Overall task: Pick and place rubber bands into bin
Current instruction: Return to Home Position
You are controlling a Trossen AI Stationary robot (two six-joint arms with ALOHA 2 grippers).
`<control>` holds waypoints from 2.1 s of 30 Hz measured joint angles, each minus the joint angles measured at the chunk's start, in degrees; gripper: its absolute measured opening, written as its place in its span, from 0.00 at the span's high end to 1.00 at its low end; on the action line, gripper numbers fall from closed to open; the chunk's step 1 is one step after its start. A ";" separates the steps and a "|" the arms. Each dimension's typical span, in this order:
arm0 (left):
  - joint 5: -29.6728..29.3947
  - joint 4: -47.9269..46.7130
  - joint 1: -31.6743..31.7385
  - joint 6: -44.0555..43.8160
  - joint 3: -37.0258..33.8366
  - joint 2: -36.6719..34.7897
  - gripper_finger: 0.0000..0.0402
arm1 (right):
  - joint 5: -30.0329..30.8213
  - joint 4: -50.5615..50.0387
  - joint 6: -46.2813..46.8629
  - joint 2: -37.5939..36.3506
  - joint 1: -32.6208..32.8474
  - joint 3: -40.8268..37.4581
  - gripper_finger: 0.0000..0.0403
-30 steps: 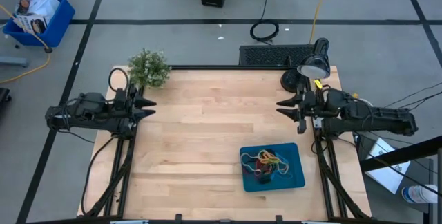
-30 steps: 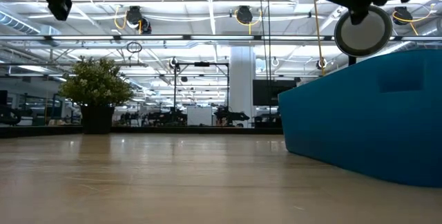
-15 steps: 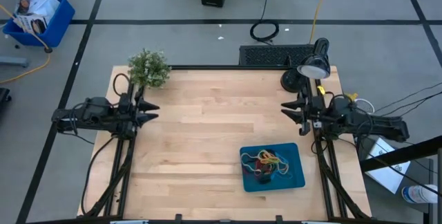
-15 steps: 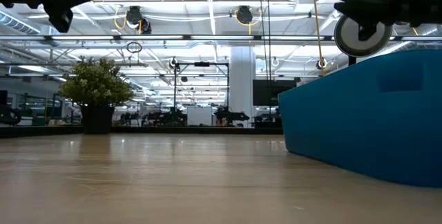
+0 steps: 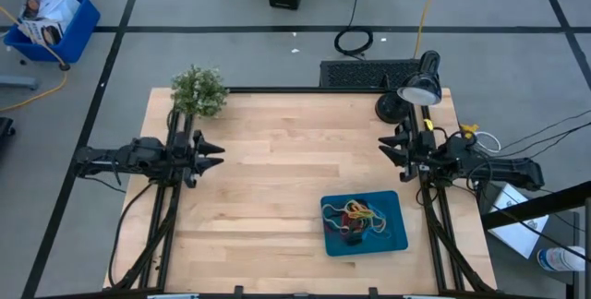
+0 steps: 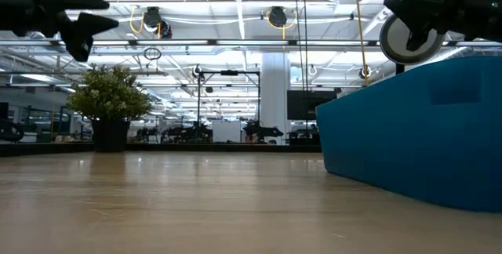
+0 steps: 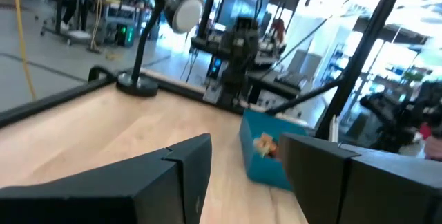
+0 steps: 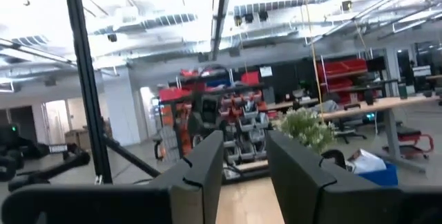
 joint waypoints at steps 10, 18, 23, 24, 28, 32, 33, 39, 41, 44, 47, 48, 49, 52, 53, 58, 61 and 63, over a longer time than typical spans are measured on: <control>-0.55 -0.18 0.00 1.07 -4.30 0.00 0.56 | 0.05 -7.95 3.71 -0.04 0.00 -0.11 0.73; -0.85 0.24 0.00 4.06 -5.65 0.81 0.56 | 6.22 -18.21 3.87 -0.04 0.02 -0.19 0.74; -0.72 0.23 0.00 5.64 -5.65 0.86 0.56 | 10.50 -22.35 4.04 -0.04 0.00 -0.22 0.74; -0.72 0.21 0.00 5.58 -5.65 0.86 0.56 | 10.43 -22.85 3.78 -0.04 0.00 -0.22 0.73; -0.69 0.21 0.00 5.55 -5.65 0.86 0.56 | 10.36 -23.54 2.47 -0.02 0.00 -0.24 0.74; -0.67 0.19 0.00 5.55 -5.65 0.88 0.56 | 10.36 -23.54 2.51 -0.02 0.00 -0.24 0.74; -0.67 0.19 0.00 5.55 -5.65 0.88 0.56 | 10.36 -23.54 2.51 -0.02 0.00 -0.24 0.73; -0.61 0.19 0.00 5.55 -5.67 0.88 0.56 | 10.36 -23.54 2.51 -0.04 0.01 -0.24 0.73; -0.61 0.17 0.00 5.53 -5.67 0.88 0.56 | 10.36 -23.56 2.51 -0.04 0.00 -0.24 0.73; -0.61 0.17 0.00 5.53 -5.67 0.88 0.56 | 10.36 -23.56 2.51 -0.04 0.00 -0.24 0.74; -0.61 0.17 0.00 5.53 -5.67 0.88 0.56 | 10.36 -23.58 2.53 -0.04 0.00 -0.24 0.74; -0.61 0.17 0.00 5.53 -5.69 0.88 0.56 | 10.36 -23.58 2.53 -0.04 0.00 -0.26 0.73; -0.61 0.17 0.00 5.52 -5.69 0.88 0.56 | 10.36 -23.60 2.54 -0.04 0.00 -0.26 0.73; -0.61 0.17 0.00 5.51 -5.69 0.88 0.56 | 10.36 -23.64 2.54 -0.04 0.00 -0.26 0.74; -0.61 0.17 0.00 5.51 -5.69 0.88 0.56 | 10.36 -23.64 2.54 -0.04 0.00 -0.26 0.74; -0.61 0.15 0.00 5.51 -5.69 0.88 0.56 | 10.36 -23.69 2.54 -0.04 0.00 -0.26 0.73; -0.61 0.15 0.00 5.51 -5.69 0.88 0.56 | 10.36 -23.69 2.54 -0.04 0.00 -0.26 0.73; -0.61 0.15 0.00 5.51 -5.69 0.88 0.56 | 10.36 -23.71 2.54 -0.04 0.01 -0.26 0.73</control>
